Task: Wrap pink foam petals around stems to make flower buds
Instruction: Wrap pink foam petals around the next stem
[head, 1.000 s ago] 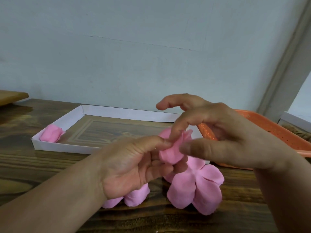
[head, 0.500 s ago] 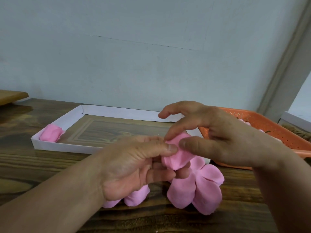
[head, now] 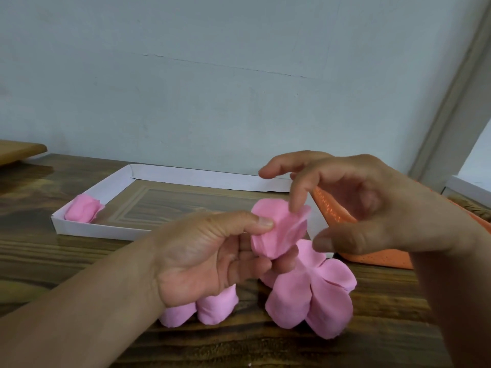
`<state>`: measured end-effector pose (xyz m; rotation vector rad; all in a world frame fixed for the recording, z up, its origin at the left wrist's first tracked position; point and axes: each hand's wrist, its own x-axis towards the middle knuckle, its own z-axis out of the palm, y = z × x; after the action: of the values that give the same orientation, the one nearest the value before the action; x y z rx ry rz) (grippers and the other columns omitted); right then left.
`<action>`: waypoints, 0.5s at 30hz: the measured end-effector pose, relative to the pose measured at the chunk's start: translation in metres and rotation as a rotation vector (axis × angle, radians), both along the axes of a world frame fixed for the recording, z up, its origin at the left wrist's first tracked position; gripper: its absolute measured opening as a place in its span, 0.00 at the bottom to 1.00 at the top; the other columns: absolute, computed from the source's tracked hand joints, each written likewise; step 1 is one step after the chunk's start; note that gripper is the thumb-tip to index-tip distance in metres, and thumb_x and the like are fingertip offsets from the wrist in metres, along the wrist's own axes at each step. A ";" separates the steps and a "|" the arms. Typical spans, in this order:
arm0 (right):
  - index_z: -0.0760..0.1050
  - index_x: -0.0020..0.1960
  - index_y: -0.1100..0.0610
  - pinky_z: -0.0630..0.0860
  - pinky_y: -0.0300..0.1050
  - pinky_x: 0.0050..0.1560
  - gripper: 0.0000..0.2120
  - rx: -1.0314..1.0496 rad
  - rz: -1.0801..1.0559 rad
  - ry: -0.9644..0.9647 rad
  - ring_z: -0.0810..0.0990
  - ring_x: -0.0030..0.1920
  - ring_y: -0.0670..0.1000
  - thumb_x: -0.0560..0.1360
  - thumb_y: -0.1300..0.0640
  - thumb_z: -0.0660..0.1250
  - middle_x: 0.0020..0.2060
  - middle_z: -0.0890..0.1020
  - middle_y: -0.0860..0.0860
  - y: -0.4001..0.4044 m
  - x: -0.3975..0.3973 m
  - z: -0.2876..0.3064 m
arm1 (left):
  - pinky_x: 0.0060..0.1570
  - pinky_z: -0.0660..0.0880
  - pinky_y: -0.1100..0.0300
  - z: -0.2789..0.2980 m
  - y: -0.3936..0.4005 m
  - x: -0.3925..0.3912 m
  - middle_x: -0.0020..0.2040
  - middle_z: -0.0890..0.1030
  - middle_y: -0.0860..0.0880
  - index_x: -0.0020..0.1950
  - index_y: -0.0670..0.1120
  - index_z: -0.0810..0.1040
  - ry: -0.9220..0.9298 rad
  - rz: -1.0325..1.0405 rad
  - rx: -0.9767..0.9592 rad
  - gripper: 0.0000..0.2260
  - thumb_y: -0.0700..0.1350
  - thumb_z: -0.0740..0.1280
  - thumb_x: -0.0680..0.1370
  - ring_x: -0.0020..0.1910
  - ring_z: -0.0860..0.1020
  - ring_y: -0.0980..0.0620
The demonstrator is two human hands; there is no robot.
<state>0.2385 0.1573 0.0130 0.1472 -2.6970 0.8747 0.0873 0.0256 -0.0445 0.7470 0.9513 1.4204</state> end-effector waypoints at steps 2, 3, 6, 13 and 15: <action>0.77 0.47 0.55 0.67 0.46 0.65 0.14 0.041 -0.019 -0.021 0.71 0.66 0.48 0.63 0.62 0.74 0.63 0.75 0.49 0.000 0.001 0.000 | 0.25 0.76 0.64 0.001 0.001 0.000 0.34 0.81 0.42 0.50 0.36 0.77 -0.013 -0.005 0.001 0.16 0.40 0.65 0.64 0.31 0.82 0.49; 0.77 0.47 0.55 0.68 0.46 0.64 0.13 0.077 -0.036 -0.024 0.71 0.66 0.47 0.63 0.62 0.73 0.62 0.74 0.48 -0.001 0.001 0.000 | 0.25 0.76 0.64 0.001 0.001 -0.001 0.34 0.81 0.43 0.50 0.36 0.77 0.000 -0.007 -0.004 0.17 0.41 0.66 0.64 0.31 0.82 0.49; 0.80 0.45 0.55 0.70 0.43 0.60 0.09 0.155 -0.077 0.005 0.74 0.61 0.46 0.64 0.60 0.73 0.57 0.76 0.48 -0.005 -0.002 -0.001 | 0.26 0.76 0.65 0.002 0.002 -0.003 0.34 0.81 0.44 0.51 0.37 0.76 0.034 -0.009 -0.025 0.18 0.42 0.66 0.64 0.32 0.81 0.50; 0.81 0.39 0.50 0.66 0.31 0.49 0.03 0.347 -0.112 0.073 0.73 0.49 0.45 0.66 0.55 0.73 0.45 0.75 0.45 -0.006 -0.004 -0.003 | 0.28 0.77 0.64 -0.001 0.004 -0.008 0.37 0.81 0.44 0.55 0.37 0.76 0.064 -0.003 -0.026 0.20 0.43 0.67 0.64 0.35 0.81 0.50; 0.81 0.40 0.47 0.67 0.32 0.49 0.05 0.357 -0.094 0.106 0.73 0.48 0.42 0.66 0.56 0.74 0.44 0.75 0.44 -0.005 -0.006 -0.004 | 0.28 0.77 0.64 -0.001 0.003 -0.009 0.37 0.81 0.45 0.54 0.37 0.76 0.075 -0.010 -0.029 0.20 0.43 0.67 0.64 0.35 0.81 0.50</action>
<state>0.2326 0.1527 0.0087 0.1369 -2.7088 0.3424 0.0785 0.0291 -0.0459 0.7868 1.0229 1.3753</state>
